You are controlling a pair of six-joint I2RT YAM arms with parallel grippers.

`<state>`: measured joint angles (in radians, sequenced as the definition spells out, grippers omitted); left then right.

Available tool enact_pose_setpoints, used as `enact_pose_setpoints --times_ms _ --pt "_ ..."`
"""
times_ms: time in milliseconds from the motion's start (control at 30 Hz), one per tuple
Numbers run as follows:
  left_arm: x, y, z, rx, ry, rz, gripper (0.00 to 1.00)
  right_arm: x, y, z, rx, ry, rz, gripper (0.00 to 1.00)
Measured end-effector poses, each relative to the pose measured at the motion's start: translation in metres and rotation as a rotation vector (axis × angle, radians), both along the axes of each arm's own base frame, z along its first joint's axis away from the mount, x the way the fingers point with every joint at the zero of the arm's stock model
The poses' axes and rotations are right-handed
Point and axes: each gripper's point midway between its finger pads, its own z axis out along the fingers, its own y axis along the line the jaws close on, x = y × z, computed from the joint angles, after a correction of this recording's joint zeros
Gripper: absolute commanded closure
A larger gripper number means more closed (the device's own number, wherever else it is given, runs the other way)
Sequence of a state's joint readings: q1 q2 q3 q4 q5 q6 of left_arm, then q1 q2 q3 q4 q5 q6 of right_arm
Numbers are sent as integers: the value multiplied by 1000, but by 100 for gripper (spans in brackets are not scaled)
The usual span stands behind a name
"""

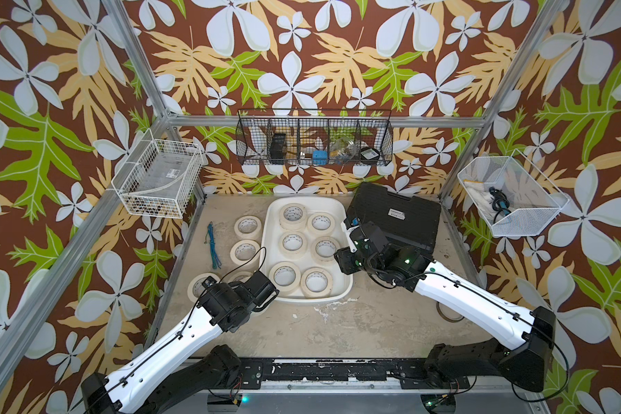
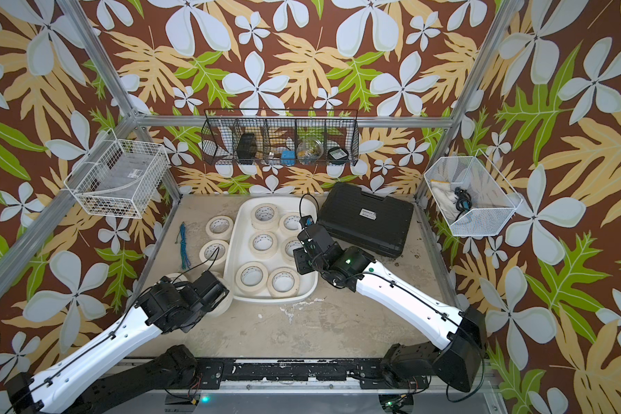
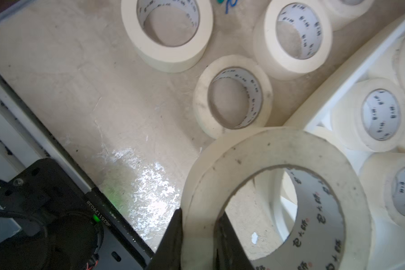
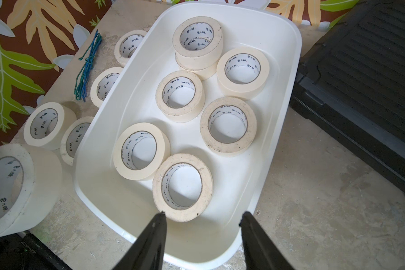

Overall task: Take out the art tape in the storage box
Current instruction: Place the art tape at the center of the board.

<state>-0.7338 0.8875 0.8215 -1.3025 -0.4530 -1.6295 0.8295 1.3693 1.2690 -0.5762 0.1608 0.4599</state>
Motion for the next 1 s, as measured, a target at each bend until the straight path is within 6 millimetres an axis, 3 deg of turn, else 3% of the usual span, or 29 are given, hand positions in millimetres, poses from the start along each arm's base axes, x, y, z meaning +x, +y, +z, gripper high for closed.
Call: enact_pose_setpoints --times_ms 200,367,800,1000 --pt "-23 9 -29 -36 60 92 100 3 2 -9 -13 15 0 45" --pt "-36 13 -42 -86 61 155 100 6 2 -10 -19 17 -1 45" --pt "-41 14 -53 -39 131 198 100 7 4 -21 -32 42 12 45" --pt "-32 -2 -87 -73 146 121 100 7 5 -24 -28 42 14 45"
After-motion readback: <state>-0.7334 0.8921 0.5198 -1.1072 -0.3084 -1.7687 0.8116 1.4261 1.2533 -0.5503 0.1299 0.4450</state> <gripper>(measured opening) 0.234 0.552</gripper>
